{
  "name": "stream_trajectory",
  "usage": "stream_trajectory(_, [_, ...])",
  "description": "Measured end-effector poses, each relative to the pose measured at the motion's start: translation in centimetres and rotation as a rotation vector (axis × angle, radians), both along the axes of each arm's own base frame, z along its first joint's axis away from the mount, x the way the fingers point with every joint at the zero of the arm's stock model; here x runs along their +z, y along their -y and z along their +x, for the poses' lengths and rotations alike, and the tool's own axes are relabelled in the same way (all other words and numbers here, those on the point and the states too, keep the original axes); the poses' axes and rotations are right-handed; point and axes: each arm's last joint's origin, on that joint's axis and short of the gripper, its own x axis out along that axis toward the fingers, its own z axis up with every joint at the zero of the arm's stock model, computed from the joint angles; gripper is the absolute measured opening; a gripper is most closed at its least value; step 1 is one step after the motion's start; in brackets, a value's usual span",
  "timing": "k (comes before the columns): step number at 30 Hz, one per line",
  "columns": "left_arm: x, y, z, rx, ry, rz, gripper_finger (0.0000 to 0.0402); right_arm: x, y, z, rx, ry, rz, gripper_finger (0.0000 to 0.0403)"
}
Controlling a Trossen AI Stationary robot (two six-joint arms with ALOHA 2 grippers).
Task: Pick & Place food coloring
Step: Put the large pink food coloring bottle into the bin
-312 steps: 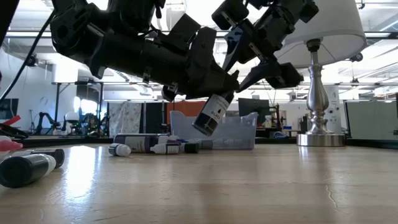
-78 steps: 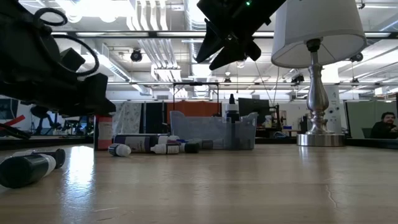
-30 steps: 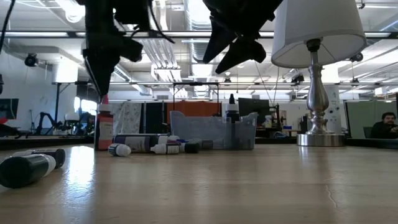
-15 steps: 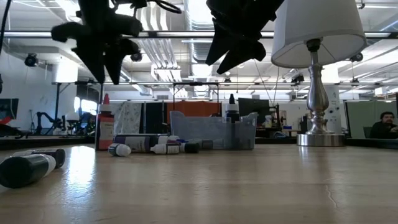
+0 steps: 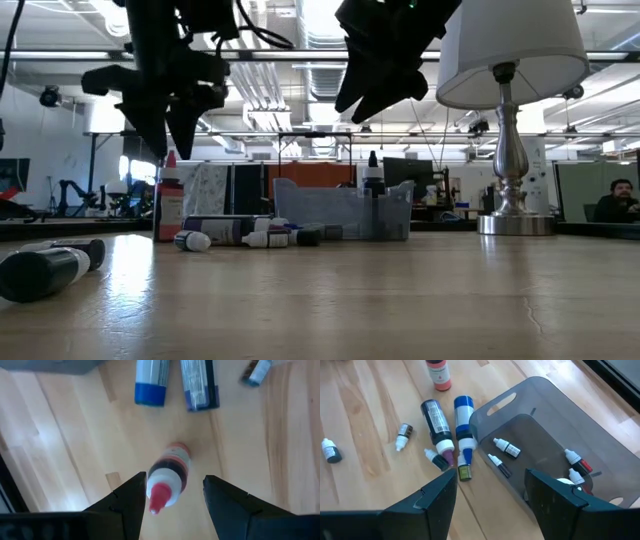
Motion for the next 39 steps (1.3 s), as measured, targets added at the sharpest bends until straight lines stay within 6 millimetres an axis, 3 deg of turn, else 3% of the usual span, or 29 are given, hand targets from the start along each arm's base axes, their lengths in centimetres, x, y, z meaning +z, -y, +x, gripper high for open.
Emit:
stream_trajectory(8, [-1.4, -0.4, -0.4, 0.02, -0.021, 0.01, 0.0175, -0.5, 0.0, -0.2, -0.001, -0.016, 0.0, 0.0224])
stream_trajectory(25, [-0.6, -1.2, 0.0, 0.052, 0.016, 0.021, 0.0174, -0.6, 0.0, -0.2, -0.002, -0.016, 0.002, 0.0224])
stream_trajectory(39, [-1.4, -1.1, 0.2, 0.057, -0.007, -0.022, 0.0174, -0.6, 0.0, -0.2, -0.003, -0.016, 0.002, 0.0224])
